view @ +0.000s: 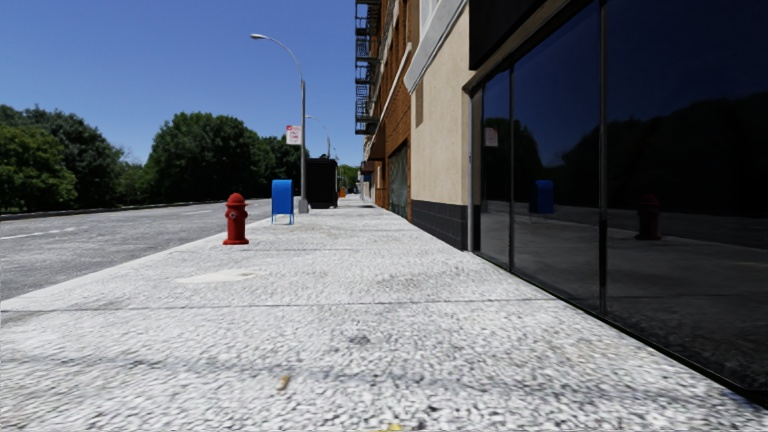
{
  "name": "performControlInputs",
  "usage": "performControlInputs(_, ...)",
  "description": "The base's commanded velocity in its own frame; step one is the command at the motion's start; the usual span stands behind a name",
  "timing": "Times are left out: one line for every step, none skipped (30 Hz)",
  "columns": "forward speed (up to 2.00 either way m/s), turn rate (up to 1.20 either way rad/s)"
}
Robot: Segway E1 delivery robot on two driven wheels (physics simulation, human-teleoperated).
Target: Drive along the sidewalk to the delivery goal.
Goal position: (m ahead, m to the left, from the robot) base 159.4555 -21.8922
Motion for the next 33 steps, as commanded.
performControlInputs(2.00,0.00)
performControlInputs(2.00,0.00)
performControlInputs(2.00,0.00)
performControlInputs(2.00,0.00)
performControlInputs(2.00,0.00)
performControlInputs(2.00,0.00)
performControlInputs(2.00,0.00)
performControlInputs(2.00,0.00)
performControlInputs(2.00,0.00)
performControlInputs(2.00,0.00)
performControlInputs(2.00,0.00)
performControlInputs(2.00,0.00)
performControlInputs(2.00,0.00)
performControlInputs(2.00,0.00)
performControlInputs(2.00,0.00)
performControlInputs(2.00,0.00)
performControlInputs(2.00,0.00)
performControlInputs(2.00,0.00)
performControlInputs(2.00,0.00)
performControlInputs(2.00,0.00)
performControlInputs(2.00,0.00)
performControlInputs(2.00,0.00)
performControlInputs(2.00,0.04)
performControlInputs(2.00,0.30)
performControlInputs(2.00,0.30)
performControlInputs(2.00,0.50)
performControlInputs(2.00,0.58)
performControlInputs(2.00,0.61)
performControlInputs(2.00,0.49)
performControlInputs(2.00,0.49)
performControlInputs(2.00,0.07)
performControlInputs(2.00,0.02)
performControlInputs(2.00,0.00)
